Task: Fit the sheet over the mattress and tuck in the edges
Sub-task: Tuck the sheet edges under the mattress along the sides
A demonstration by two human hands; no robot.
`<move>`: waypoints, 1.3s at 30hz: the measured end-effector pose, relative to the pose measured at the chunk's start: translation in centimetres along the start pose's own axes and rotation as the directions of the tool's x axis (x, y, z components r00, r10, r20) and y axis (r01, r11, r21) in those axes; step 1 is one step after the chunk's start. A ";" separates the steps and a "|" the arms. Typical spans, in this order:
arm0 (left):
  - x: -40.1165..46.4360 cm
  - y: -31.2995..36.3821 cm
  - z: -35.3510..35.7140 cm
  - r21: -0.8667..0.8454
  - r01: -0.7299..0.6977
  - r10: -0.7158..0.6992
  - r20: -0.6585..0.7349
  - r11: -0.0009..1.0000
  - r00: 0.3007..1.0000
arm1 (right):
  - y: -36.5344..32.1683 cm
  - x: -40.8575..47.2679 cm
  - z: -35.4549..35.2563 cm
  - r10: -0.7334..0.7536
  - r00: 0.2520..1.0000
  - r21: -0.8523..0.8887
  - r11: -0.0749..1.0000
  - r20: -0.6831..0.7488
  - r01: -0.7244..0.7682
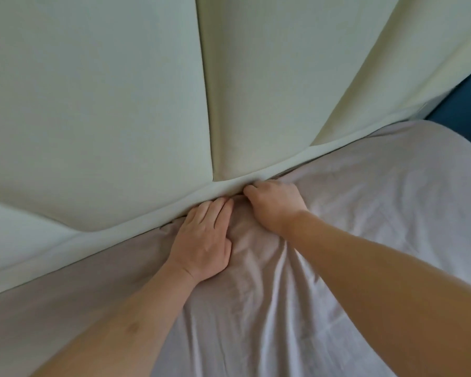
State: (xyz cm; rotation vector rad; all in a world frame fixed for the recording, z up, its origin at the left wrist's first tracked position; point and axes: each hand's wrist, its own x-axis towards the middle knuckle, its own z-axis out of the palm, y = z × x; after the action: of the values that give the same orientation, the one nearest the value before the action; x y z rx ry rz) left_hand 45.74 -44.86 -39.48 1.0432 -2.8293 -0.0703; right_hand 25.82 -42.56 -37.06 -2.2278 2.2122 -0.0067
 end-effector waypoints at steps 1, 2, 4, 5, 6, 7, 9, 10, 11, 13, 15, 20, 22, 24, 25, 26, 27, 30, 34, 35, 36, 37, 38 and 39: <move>0.0 0.1 -0.1 0.004 0.001 -0.001 -0.006 1.000 1.000 | -0.1 -0.3 0.1 -0.028 0.997 -0.014 1.000 -0.074 0.027; 0.1 0.0 -0.1 0.000 -0.005 0.005 -0.020 1.000 1.000 | 0.1 -0.7 0.5 -0.060 0.983 -0.011 0.998 -0.174 0.059; 0.0 -0.2 0.1 -0.020 -0.043 0.041 -0.057 0.999 0.997 | 0.7 -2.2 1.8 -0.092 0.936 0.018 0.994 -0.341 0.104; 0.0 -0.5 0.2 -0.031 -0.067 0.065 -0.082 0.997 0.995 | 0.7 -2.8 2.2 -0.087 0.928 0.051 0.992 -0.361 0.113; -0.1 -0.6 0.3 -0.040 -0.096 0.091 -0.104 0.995 0.990 | 0.7 -3.1 2.3 -0.078 0.934 0.094 0.989 -0.347 0.117; 0.0 -0.7 0.5 -0.045 -0.122 0.116 -0.125 0.991 0.985 | 0.7 -3.1 1.9 -0.057 0.944 0.137 0.985 -0.326 0.107; 0.0 -1.0 0.7 -0.061 -0.153 0.142 -0.146 0.986 0.979 | 0.5 -1.8 0.6 0.036 0.974 0.178 0.984 -0.225 0.004; 0.0 -1.0 0.8 -0.075 -0.161 0.148 -0.152 0.984 0.977 | 0.5 -1.0 -0.2 0.090 0.985 0.154 0.986 -0.148 -0.067; 0.0 -1.1 0.8 -0.088 -0.169 0.154 -0.158 0.982 0.975 | 0.5 -0.1 -0.9 0.120 0.990 0.099 0.989 -0.069 -0.113; 0.0 -1.2 0.9 -0.102 -0.183 0.164 -0.169 0.978 0.972 | 0.2 1.0 -1.8 0.102 0.992 -0.040 0.994 0.077 -0.100; 0.1 -1.3 1.0 -0.110 -0.206 0.185 -0.177 0.972 0.967 | -0.3 1.6 -2.2 0.079 0.984 -0.114 0.992 0.162 -0.061; -0.1 -1.3 1.1 -0.098 -0.211 0.191 -0.177 0.973 0.965 | -0.6 1.8 -2.3 0.036 0.979 -0.155 0.988 0.201 -0.004; -0.3 -1.2 0.9 -0.102 -0.215 0.195 -0.176 0.971 0.965 | 0.0 1.0 -2.1 0.026 0.991 -0.132 0.991 0.130 -0.009; -0.4 -1.2 0.7 -0.099 -0.224 0.204 -0.181 0.970 0.962 | 0.3 0.4 -2.0 0.052 0.997 -0.123 0.991 0.057 -0.044; -0.4 -1.2 0.6 -0.096 -0.225 0.206 -0.178 0.970 0.962 | 0.5 0.2 -1.8 0.063 0.998 -0.115 0.992 0.028 -0.059; -0.4 -1.2 0.5 -0.096 -0.220 0.201 -0.172 0.971 0.964 | 0.6 0.2 -1.7 0.062 0.998 -0.097 0.993 0.005 -0.062; -0.3 -1.2 0.5 -0.101 -0.216 0.198 -0.163 0.971 0.967 | 0.7 0.0 -1.6 0.049 0.999 -0.071 0.996 -0.018 -0.050; -0.2 -1.1 0.4 -0.122 -0.216 0.200 -0.126 0.969 0.972 | 0.8 -1.5 -0.9 -0.080 0.989 -0.030 0.997 -0.121 0.077; -0.1 -1.2 0.4 -0.156 -0.230 0.211 -0.127 0.961 0.969 | 1.6 -2.9 -0.5 -0.083 0.990 0.065 0.994 -0.110 0.091; -0.1 -1.3 0.4 -0.152 -0.228 0.210 -0.128 0.962 0.969 | 1.6 -2.5 -0.9 -0.024 0.997 0.153 0.988 -0.071 0.035; -0.1 -1.4 0.5 -0.143 -0.226 0.209 -0.128 0.963 0.970 | 1.6 -1.8 -1.5 0.039 0.999 0.220 0.975 -0.028 -0.032; -0.1 -1.4 0.5 -0.132 -0.228 0.212 -0.125 0.965 0.969 | 1.8 -1.0 -1.7 0.098 0.995 0.232 0.968 0.016 -0.099; 0.0 -1.4 0.6 -0.119 -0.226 0.212 -0.120 0.967 0.970 | 1.8 -0.1 -2.1 0.140 0.988 0.205 0.967 0.065 -0.151; -0.1 -1.5 0.6 -0.109 -0.223 0.210 -0.115 0.969 0.971 | 1.7 0.7 -2.6 0.152 0.982 0.153 0.974 0.114 -0.168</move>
State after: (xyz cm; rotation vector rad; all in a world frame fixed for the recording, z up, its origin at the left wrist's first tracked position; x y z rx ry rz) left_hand 46.64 -45.93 -40.21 0.6875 -2.7851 -0.1606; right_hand 24.13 -43.24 -34.41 -1.9189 2.2422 -0.0696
